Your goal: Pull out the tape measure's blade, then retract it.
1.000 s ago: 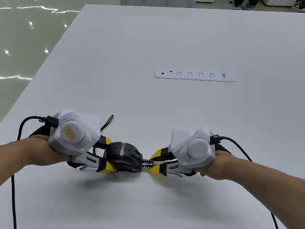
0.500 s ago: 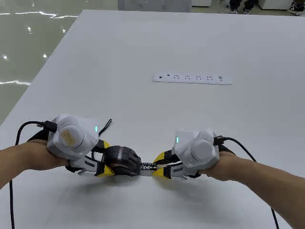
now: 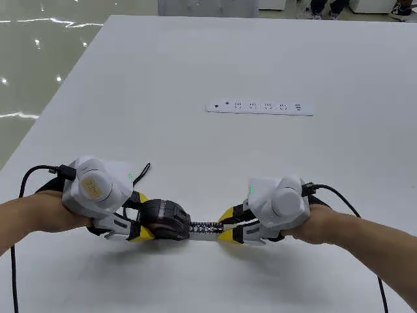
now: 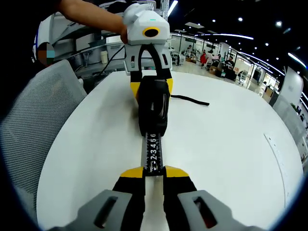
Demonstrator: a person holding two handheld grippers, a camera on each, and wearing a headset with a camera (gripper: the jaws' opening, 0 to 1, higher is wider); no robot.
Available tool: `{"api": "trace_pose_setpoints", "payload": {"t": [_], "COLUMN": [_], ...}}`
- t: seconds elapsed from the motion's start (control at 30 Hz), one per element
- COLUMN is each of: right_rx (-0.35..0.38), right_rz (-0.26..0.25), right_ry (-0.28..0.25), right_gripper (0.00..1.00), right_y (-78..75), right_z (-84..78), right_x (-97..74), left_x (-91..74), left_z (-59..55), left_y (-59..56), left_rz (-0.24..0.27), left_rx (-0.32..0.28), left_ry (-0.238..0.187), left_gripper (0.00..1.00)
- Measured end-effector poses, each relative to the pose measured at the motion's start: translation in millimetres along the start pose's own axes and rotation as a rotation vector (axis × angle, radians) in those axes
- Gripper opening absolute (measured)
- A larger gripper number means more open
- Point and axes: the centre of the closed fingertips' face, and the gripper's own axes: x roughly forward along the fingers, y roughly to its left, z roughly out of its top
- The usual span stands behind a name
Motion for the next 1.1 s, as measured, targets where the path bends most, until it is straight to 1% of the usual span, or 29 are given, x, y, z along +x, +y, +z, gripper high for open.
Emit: {"api": "trace_pose_setpoints", "payload": {"t": [0.87, 1.1], "right_rx": [0.012, 0.022], "right_rz": [-0.002, -0.002], "right_ry": [0.025, 0.035], "right_gripper": [0.12, 0.12], "right_y": [0.1, -0.6], "right_z": [-20.7, -30.3], "right_x": [-25.6, -32.1], "left_x": [-0.8, -0.3], "left_z": [2.0, 2.2], "left_y": [-0.8, -0.6], "left_rz": [-0.004, -0.008], "left_rx": [0.003, 0.005], "left_ry": [0.005, 0.007], "left_gripper": [0.29, 0.29]}}
